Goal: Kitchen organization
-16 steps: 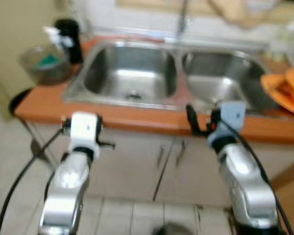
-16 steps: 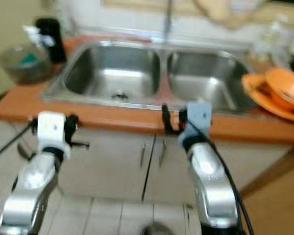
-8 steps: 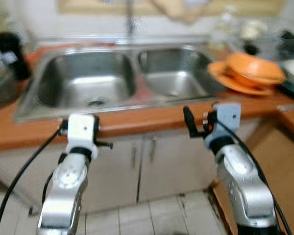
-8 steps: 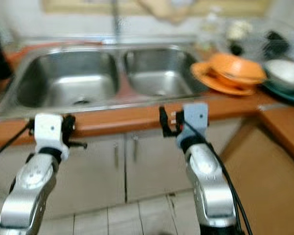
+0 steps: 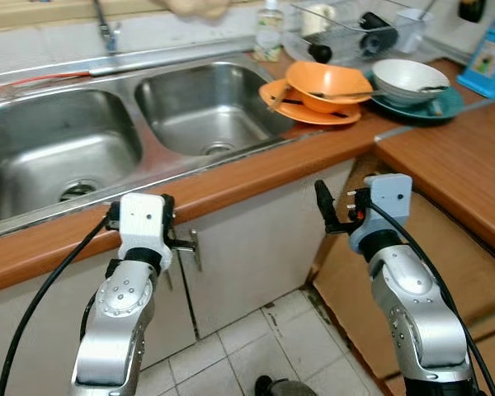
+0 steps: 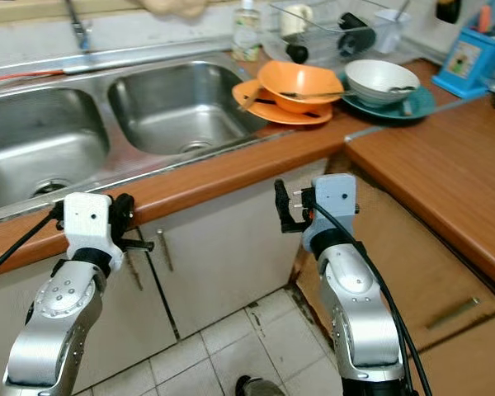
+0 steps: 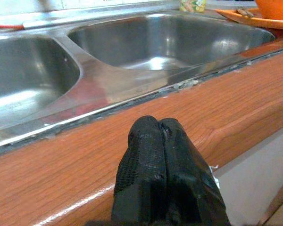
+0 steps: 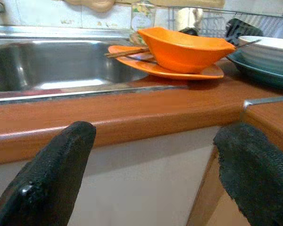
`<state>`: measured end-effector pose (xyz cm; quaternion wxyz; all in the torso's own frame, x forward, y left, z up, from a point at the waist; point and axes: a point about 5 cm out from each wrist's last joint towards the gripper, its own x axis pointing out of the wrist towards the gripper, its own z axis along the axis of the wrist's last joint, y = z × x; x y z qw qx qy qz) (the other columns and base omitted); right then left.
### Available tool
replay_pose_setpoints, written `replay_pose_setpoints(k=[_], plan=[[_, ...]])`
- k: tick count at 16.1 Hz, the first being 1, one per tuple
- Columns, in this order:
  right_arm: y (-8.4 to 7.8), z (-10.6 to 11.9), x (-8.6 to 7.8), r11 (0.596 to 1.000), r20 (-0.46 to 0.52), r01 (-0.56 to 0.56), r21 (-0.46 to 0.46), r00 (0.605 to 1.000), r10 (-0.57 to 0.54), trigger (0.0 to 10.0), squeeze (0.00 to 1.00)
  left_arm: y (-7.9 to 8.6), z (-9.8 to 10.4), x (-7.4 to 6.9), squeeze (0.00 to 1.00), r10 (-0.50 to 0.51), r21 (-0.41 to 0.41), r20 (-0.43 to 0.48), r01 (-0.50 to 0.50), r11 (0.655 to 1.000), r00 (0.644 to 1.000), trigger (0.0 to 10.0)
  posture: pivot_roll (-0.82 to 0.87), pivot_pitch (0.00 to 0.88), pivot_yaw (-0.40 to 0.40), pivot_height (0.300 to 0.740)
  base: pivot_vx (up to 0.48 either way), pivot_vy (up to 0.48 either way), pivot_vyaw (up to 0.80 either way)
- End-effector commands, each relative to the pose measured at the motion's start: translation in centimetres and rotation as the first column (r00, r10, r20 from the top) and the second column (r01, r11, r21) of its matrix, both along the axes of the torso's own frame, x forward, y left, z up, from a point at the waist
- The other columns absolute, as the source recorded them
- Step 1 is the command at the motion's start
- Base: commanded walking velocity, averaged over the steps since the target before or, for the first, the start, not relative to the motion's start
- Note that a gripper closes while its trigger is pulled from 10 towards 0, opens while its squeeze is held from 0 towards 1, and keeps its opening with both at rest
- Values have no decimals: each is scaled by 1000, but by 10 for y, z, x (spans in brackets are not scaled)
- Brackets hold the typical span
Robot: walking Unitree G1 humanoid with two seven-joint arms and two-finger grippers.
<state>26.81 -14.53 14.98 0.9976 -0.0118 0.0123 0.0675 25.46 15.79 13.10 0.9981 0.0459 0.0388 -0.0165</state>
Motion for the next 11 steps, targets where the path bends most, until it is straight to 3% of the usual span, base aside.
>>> replay_pose_setpoints(k=[1, 11], plan=[[4, 6, 1, 1000, 15, -23, 2, 1000, 23, 10000, 1000, 3, 0, -1, 0, 19, -9, -4, -19, 1000, 1000, 10000, -58, 0, 8, 740, 0, 0, 0], [7, 7, 4, 999, 15, -49, -2, 999, 49, 10000, 1000, 5, 2, 1, 0, 28, -1, 9, -28, 1000, 1000, 10000, -54, 0, 2, 740, 0, 0, 0]])
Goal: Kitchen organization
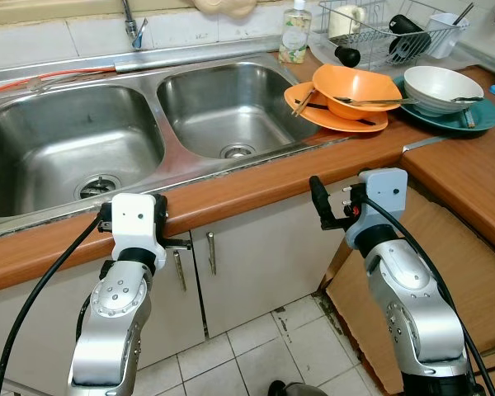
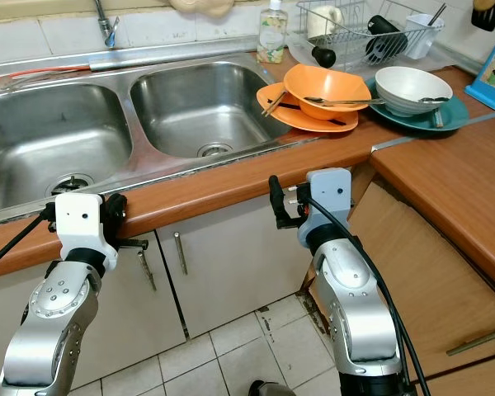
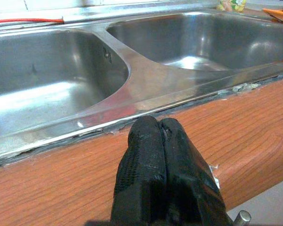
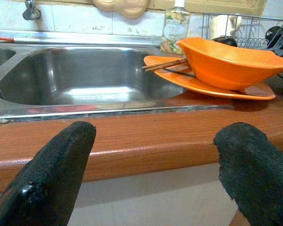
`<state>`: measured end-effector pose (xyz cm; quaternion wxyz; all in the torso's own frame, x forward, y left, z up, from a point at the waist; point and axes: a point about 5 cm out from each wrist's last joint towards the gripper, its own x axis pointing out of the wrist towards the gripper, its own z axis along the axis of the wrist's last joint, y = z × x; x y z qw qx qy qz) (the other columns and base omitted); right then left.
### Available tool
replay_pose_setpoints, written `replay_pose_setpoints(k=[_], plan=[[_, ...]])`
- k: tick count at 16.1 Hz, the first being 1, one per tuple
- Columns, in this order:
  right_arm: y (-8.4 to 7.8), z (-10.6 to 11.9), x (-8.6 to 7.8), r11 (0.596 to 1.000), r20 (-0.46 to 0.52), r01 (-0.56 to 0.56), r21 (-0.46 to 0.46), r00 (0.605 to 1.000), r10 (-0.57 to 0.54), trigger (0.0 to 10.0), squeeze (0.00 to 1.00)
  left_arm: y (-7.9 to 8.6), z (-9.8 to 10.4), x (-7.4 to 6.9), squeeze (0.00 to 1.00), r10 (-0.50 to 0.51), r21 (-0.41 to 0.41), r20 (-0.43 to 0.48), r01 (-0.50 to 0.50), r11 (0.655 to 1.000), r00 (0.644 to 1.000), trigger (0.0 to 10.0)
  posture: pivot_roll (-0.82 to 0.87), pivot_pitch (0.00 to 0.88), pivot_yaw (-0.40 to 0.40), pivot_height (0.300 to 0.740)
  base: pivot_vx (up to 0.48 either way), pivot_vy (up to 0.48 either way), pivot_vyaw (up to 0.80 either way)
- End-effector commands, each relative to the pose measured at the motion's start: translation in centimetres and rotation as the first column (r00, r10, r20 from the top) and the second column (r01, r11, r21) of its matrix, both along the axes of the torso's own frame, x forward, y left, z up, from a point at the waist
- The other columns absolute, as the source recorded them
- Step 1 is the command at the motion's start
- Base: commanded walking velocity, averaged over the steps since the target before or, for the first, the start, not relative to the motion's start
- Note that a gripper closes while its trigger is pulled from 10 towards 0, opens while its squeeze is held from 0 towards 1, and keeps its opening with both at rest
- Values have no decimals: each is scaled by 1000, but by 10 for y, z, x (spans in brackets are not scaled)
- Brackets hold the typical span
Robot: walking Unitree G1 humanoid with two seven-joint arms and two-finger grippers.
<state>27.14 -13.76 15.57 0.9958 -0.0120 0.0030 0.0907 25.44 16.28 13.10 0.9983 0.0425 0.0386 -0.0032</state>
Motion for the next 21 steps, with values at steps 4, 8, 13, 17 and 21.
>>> replay_pose_setpoints(k=[4, 8, 13, 17, 21], plan=[[0, 0, 1, 1000, -9, -8, -10, 1000, 7, 10000, 1000, -1, 2, 2, 0, 0, 11, 9, 0, 1000, 1000, 10000, -54, 0, 2, 740, 0, 0, 0], [0, -1, 0, 1000, -12, -12, -17, 1000, 12, 10000, 1000, -1, 2, 2, 0, -5, 13, 11, 5, 1000, 1000, 10000, -56, 0, 2, 740, 0, 0, 0], [1, -3, -1, 1000, -20, -20, -22, 1000, 20, 10000, 1000, -3, 2, 3, 0, -10, 16, 14, 10, 1000, 1000, 10000, -56, 0, -1, 740, 0, 0, 0], [1, -3, -1, 1000, -23, -21, -23, 1000, 20, 10000, 1000, -3, 2, 3, 0, -12, 17, 13, 12, 1000, 1000, 10000, -56, 0, -1, 740, 0, 0, 0], [1, -3, -1, 999, -24, -23, -26, 999, 22, 10000, 1000, -3, 2, 3, 0, -14, 19, 13, 13, 1000, 1000, 10000, -56, 0, -1, 740, 0, 0, 0]])
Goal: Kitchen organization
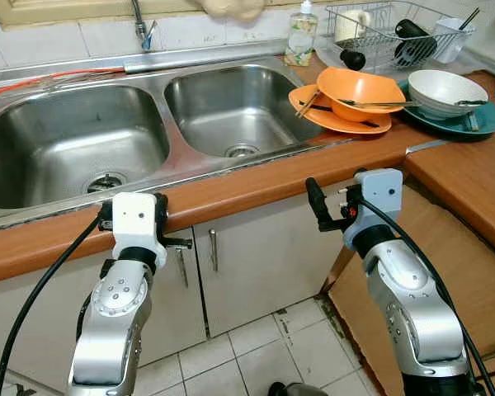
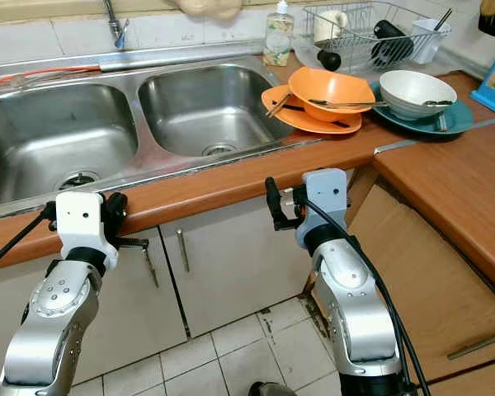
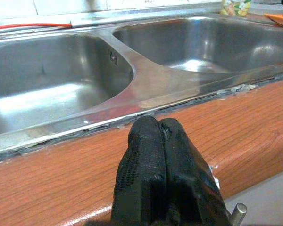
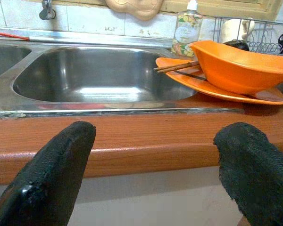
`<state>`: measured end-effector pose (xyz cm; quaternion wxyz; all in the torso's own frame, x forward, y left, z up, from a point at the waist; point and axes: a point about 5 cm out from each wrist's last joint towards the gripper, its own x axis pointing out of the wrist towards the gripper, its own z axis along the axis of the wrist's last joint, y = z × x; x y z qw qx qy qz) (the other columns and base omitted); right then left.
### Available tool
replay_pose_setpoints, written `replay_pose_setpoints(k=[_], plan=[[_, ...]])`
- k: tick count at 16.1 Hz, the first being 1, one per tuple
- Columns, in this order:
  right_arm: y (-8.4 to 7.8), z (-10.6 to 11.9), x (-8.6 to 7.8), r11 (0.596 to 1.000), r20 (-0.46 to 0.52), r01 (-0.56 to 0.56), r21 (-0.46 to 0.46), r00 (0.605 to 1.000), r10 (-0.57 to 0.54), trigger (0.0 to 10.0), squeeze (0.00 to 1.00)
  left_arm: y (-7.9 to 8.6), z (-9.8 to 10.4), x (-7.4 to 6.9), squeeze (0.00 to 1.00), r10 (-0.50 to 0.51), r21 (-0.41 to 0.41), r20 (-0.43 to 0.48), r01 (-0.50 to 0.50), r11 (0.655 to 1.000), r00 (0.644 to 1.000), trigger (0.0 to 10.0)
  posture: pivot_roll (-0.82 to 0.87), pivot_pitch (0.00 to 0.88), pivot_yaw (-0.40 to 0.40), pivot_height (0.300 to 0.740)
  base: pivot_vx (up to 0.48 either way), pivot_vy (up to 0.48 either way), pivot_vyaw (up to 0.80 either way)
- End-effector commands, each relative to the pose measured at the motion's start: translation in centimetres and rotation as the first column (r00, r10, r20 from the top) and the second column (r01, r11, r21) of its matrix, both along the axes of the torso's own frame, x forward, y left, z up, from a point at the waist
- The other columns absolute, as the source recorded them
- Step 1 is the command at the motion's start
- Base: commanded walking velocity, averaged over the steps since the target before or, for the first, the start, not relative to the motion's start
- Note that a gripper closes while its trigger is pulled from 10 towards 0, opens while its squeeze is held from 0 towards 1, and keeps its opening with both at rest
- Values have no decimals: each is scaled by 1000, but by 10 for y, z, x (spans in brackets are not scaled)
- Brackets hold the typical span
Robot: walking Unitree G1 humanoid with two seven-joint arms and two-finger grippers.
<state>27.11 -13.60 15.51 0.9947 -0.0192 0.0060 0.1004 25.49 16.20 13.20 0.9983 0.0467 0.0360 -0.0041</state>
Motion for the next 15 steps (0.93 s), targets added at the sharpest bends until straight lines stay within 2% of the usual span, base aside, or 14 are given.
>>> replay_pose_setpoints(k=[1, 3, 14, 15], plan=[[0, -2, 0, 1000, -18, -4, -12, 1000, 4, 10000, 1000, -3, 1, 2, 0, -13, 12, 8, 13, 1000, 1000, 10000, -56, 0, -1, 740, 0, 0, 0], [0, -2, 0, 1000, -18, -6, -13, 1000, 5, 10000, 1000, -3, 1, 2, 0, -15, 13, 8, 15, 1000, 1000, 10000, -56, 0, -1, 740, 0, 0, 0], [2, -2, -1, 999, -14, -20, -26, 1000, 19, 10000, 1000, -4, 0, 2, 0, -27, 22, 7, 26, 999, 1000, 10000, -58, 0, -2, 740, 0, -263, 0], [2, -2, -1, 999, -14, -21, -27, 1000, 20, 10000, 1000, -4, -1, 2, 0, -21, 5, 0, 21, 1000, 1000, 10000, -58, 0, -2, 740, 0, 0, 0]])
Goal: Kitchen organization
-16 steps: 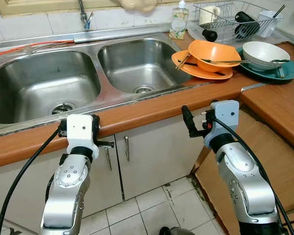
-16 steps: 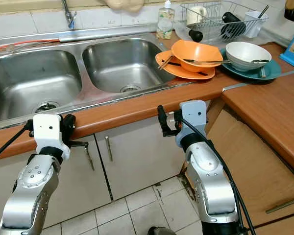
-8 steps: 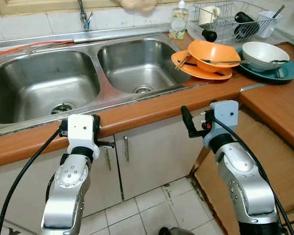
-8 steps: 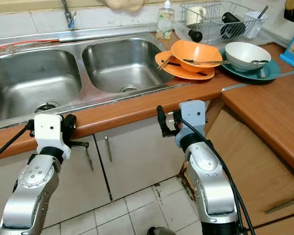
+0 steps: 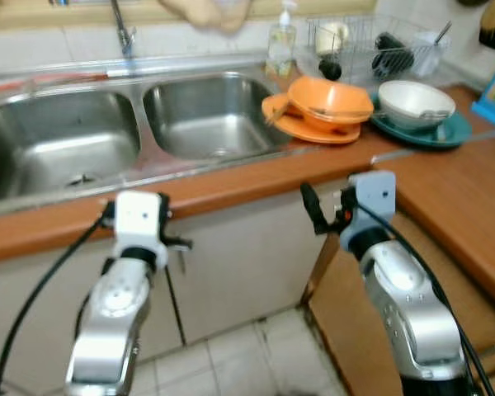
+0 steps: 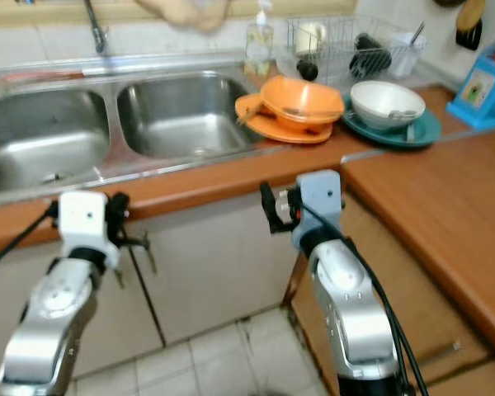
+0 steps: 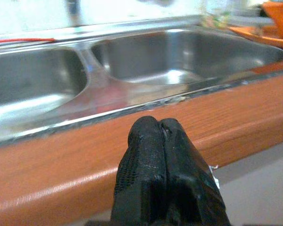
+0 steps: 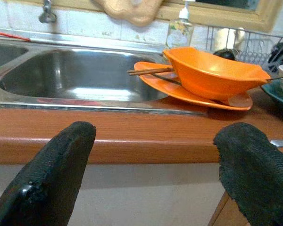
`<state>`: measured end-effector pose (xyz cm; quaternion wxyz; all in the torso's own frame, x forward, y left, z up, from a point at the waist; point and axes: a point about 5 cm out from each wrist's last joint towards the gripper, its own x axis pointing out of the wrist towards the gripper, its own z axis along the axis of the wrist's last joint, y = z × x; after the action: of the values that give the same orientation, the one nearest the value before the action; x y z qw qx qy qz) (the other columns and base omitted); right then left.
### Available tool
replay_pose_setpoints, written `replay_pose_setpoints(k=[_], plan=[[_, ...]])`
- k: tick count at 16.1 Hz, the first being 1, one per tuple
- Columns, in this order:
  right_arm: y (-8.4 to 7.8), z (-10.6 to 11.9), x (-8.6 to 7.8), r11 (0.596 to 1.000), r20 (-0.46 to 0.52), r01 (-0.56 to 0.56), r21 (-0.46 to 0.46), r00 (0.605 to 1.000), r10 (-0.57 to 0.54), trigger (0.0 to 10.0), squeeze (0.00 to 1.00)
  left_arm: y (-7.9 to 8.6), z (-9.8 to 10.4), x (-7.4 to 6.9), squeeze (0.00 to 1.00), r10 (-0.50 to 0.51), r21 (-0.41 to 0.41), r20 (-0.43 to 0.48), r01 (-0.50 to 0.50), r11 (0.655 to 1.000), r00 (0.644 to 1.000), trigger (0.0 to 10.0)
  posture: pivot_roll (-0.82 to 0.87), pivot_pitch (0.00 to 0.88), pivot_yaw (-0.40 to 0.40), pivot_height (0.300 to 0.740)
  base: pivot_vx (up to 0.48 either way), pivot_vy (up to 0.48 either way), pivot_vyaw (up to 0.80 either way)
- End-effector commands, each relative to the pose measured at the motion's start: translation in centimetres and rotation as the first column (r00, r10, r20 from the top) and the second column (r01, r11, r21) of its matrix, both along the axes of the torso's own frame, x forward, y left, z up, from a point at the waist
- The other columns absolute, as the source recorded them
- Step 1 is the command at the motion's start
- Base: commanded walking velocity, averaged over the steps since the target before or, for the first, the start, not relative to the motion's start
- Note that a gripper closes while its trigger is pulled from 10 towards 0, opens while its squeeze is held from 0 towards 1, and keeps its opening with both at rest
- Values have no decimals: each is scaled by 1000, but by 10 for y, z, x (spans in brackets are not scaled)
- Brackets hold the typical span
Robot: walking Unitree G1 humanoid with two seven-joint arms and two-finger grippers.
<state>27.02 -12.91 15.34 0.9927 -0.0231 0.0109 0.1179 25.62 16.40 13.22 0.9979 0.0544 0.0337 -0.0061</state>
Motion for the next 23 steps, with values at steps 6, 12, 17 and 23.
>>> replay_pose_setpoints(k=[6, 12, 17, 23], plan=[[-3, -2, -1, 1000, -7, 17, -12, 1000, -17, 10000, 1000, 5, 3, 4, 0, 118, 19, 80, -120, 993, 990, 10000, -50, 0, 7, 740, 0, 0, 0], [-3, 4, -2, 999, 13, 41, -15, 999, -41, 10000, 1000, 3, 10, 4, 0, 1, 6, 85, -1, 1000, 996, 10000, -35, 0, 10, 740, 0, 0, 0], [-4, 15, -1, 998, 47, 51, -40, 998, -50, 10000, 1000, 5, 23, 4, 0, -30, -14, 136, 32, 999, 990, 10000, -29, 0, 1, 740, 108, 0, 0], [-4, 16, -2, 998, 53, 53, -38, 997, -51, 10000, 1000, 0, 24, 3, 0, -48, -28, 129, 52, 998, 990, 10000, -30, 0, 1, 740, 302, 0, 0]])
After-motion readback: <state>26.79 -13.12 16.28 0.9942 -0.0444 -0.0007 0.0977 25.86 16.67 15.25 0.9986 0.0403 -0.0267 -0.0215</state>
